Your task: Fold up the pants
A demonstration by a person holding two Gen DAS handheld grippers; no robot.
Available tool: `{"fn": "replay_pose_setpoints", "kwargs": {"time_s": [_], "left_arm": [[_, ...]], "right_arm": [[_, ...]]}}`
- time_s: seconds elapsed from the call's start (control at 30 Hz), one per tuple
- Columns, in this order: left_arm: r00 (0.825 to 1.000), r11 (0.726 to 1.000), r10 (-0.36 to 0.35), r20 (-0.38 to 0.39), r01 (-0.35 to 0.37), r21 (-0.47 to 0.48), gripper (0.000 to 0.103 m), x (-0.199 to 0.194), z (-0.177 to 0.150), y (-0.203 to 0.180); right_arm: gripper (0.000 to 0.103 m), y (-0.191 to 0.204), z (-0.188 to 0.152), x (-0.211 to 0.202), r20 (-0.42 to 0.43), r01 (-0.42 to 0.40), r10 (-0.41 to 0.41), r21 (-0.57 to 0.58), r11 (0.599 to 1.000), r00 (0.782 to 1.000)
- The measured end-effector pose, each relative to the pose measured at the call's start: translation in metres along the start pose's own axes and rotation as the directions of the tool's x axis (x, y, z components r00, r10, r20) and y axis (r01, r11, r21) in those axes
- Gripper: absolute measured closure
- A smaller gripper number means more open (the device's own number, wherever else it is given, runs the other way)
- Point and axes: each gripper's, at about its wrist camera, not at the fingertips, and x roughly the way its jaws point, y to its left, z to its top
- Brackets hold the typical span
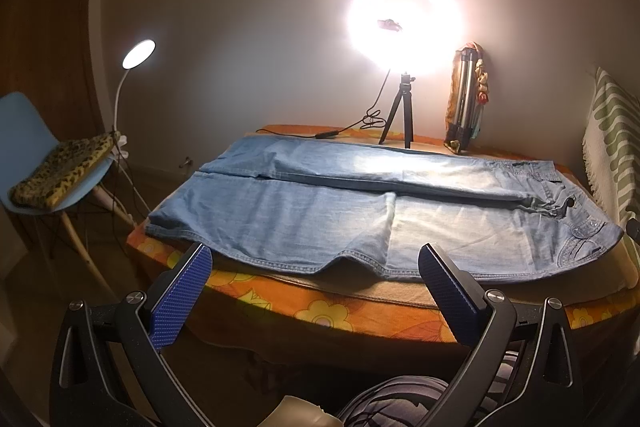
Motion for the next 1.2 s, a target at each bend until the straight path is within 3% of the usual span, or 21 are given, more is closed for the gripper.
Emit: {"fn": "replay_pose_setpoints", "kwargs": {"time_s": [0.9,1.2], "left_arm": [[1.0,1.0,0.007,0.001,-0.007,0.003,0.0,0.001,0.001,0.003],[0.998,0.998,0.053,-0.017,-0.052,0.03,0.0,0.007,0.01,0.014]], "right_arm": [[0.003,0.005,0.003,0.002,0.003,-0.003,0.003,-0.001,1.0,1.0],[0.003,-0.002,0.011,0.013,0.006,-0.041,0.041,-0.013,0.999,0.999]]}}
